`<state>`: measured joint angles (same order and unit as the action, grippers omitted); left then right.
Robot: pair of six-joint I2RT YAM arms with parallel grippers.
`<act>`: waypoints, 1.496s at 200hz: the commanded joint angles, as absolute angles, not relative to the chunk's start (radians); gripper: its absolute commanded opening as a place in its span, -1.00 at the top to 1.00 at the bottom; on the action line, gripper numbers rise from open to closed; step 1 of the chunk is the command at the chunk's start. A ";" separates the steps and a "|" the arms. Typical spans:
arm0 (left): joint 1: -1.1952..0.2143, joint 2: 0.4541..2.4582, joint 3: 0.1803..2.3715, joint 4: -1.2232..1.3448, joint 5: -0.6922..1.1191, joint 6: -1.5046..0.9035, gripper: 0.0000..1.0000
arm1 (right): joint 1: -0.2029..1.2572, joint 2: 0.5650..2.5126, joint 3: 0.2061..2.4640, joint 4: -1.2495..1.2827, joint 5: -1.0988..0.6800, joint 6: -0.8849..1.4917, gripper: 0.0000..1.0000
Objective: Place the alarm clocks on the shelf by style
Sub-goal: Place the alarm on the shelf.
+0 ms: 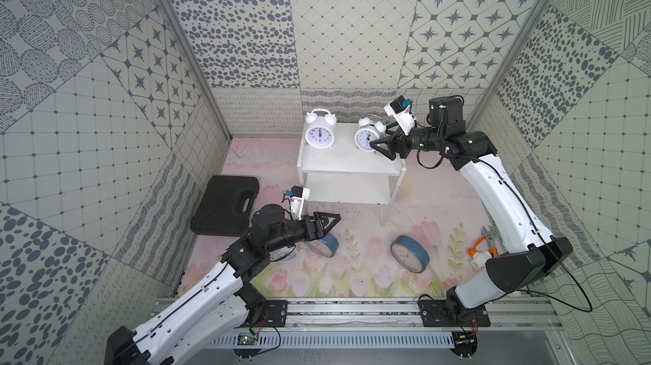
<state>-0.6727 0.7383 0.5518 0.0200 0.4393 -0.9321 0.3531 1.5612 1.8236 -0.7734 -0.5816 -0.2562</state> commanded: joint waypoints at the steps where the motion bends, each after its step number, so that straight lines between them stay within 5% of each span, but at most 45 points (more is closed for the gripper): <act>1: -0.672 0.741 0.560 0.086 0.455 -0.907 -0.62 | 0.356 1.521 1.806 -0.746 -0.534 -0.270 -0.64; 173: -0.671 0.717 0.557 0.048 0.442 -0.893 -0.63 | 0.339 1.462 1.795 -0.717 -0.507 -0.207 -0.69; 231: -0.672 0.683 0.608 -0.052 0.412 -0.834 -0.68 | 0.346 1.358 1.798 -0.704 -0.318 -0.044 -0.67; 299: -0.672 0.660 0.698 -0.290 0.266 -0.801 -0.65 | 0.726 1.121 1.579 -0.812 -0.056 0.039 -0.62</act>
<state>-0.6727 0.6693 0.6518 -0.1402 0.3695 -0.8551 0.6270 1.2129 1.6764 -0.7834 -0.1799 -0.0418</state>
